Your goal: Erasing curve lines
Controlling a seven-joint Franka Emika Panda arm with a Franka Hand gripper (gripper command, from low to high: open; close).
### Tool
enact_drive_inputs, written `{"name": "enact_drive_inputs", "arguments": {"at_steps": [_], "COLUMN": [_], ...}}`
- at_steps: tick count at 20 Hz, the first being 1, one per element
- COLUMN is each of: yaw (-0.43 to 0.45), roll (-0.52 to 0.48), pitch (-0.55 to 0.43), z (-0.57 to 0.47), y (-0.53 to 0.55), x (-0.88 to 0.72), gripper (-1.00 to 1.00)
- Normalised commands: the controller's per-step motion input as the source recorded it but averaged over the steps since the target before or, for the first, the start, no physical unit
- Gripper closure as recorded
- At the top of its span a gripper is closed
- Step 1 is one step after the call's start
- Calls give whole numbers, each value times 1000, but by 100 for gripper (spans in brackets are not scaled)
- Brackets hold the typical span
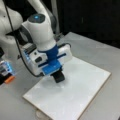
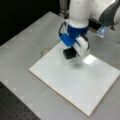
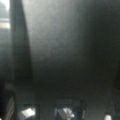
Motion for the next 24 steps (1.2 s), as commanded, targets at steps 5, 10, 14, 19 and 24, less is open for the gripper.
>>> {"name": "enact_drive_inputs", "arguments": {"at_steps": [5,10,14,19,24], "yaw": [267,214,210,210,218], "roll": [-89,-84,-86,-87,-89], "pitch": [276,208,187,181,182], "z": [266,87,73,82,88], "y": [-150,-45,-53,-55,-60], "x": [182,132,136,142,144], "gripper": [100,100,100,100,100]}}
